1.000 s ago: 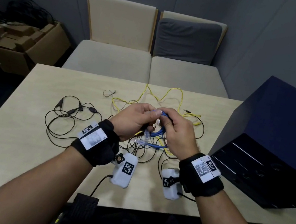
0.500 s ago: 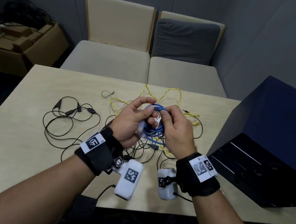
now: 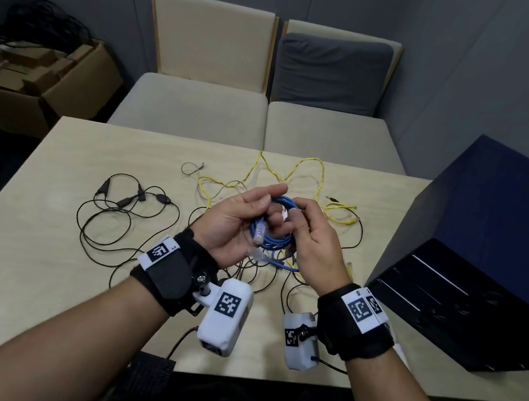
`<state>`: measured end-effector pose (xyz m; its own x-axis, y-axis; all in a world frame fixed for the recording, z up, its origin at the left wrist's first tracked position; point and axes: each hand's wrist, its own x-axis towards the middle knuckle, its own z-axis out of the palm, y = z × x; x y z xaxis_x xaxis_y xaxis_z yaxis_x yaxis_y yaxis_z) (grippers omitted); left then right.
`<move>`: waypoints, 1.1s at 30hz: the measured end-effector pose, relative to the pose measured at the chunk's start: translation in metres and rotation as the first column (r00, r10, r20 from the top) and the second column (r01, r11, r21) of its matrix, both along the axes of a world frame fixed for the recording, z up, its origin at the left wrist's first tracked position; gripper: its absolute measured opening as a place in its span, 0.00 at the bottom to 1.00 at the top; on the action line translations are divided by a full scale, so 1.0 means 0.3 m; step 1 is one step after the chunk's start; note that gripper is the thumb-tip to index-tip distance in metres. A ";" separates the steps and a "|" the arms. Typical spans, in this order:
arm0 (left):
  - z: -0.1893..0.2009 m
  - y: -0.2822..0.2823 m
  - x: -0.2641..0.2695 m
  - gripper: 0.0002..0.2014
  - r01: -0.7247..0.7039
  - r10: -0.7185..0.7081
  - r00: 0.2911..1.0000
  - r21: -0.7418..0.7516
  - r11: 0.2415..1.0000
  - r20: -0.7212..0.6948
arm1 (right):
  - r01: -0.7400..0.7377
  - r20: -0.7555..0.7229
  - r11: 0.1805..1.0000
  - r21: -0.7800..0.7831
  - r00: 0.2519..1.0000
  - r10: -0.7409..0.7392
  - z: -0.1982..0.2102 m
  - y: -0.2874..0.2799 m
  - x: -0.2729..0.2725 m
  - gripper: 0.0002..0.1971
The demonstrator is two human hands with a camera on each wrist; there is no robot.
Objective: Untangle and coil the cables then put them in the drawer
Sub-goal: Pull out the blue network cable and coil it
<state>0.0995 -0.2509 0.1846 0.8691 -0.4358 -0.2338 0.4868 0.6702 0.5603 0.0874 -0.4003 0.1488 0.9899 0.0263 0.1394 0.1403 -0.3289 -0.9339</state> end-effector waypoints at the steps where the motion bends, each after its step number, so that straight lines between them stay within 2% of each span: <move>1: 0.002 -0.001 0.002 0.10 -0.016 0.016 1.000 0.023 1.000 -0.002 | -0.010 -0.019 1.000 0.018 1.000 0.010 -0.012 -0.001 0.001 0.29; 3: 0.002 0.002 0.014 0.13 -0.044 0.045 0.999 0.073 0.996 -0.016 | -0.028 -0.051 0.999 0.026 0.998 0.030 -0.027 -0.006 -0.004 0.44; 4: 0.002 0.004 0.022 0.15 -0.058 0.060 0.998 0.083 0.995 -0.031 | -0.047 -0.079 0.999 0.004 0.996 0.047 -0.033 -0.011 -0.010 0.48; 9: -0.007 0.021 0.067 0.13 -0.166 0.170 0.985 0.089 0.982 -0.037 | -0.264 -0.328 0.938 -0.224 0.927 0.183 -0.075 -0.032 -0.034 0.56; 11: -0.013 0.034 0.081 0.13 -0.195 0.200 0.978 0.077 0.978 -0.056 | -0.309 -0.361 0.916 -0.254 0.909 0.207 -0.083 -0.033 -0.037 0.46; 14: -0.014 0.040 0.091 0.13 -0.263 0.262 0.958 0.007 0.965 -0.114 | -0.292 -0.342 0.902 -0.318 0.923 0.178 -0.095 -0.030 -0.033 0.17; 16: -0.010 0.036 0.093 0.13 -0.307 0.301 0.945 -0.027 0.951 -0.130 | -0.304 -0.348 0.880 -0.366 0.921 0.173 -0.103 -0.017 -0.031 0.04; 17: -0.009 0.033 0.093 0.12 -0.332 0.327 0.937 -0.025 0.943 -0.122 | -0.320 -0.359 0.870 -0.374 0.915 0.183 -0.105 -0.010 -0.033 0.03; 23: -0.028 0.007 0.103 0.12 -0.476 0.476 0.878 0.009 0.879 -0.044 | -0.452 -0.376 0.739 -0.500 0.882 0.285 -0.063 0.037 -0.049 0.22; 25: -0.047 -0.004 0.097 0.13 -0.498 0.490 0.867 0.147 0.855 0.088 | -0.476 -0.363 0.698 -0.536 0.876 0.319 -0.037 0.052 -0.046 0.23; 27: -0.071 -0.006 0.088 0.15 -0.517 0.419 0.852 0.377 0.768 0.315 | -0.460 -0.307 0.649 -0.606 0.888 0.343 -0.001 0.059 -0.041 0.21; 29: -0.083 0.000 0.075 0.16 -0.505 0.256 0.846 0.551 0.665 0.467 | -0.432 -0.238 0.595 -0.678 0.895 0.377 0.035 0.058 -0.032 0.18; 33: -0.077 0.002 0.053 0.17 -0.405 -0.070 0.841 0.711 0.575 0.536 | -0.404 -0.183 0.502 -0.764 0.883 0.432 0.091 0.050 -0.020 0.13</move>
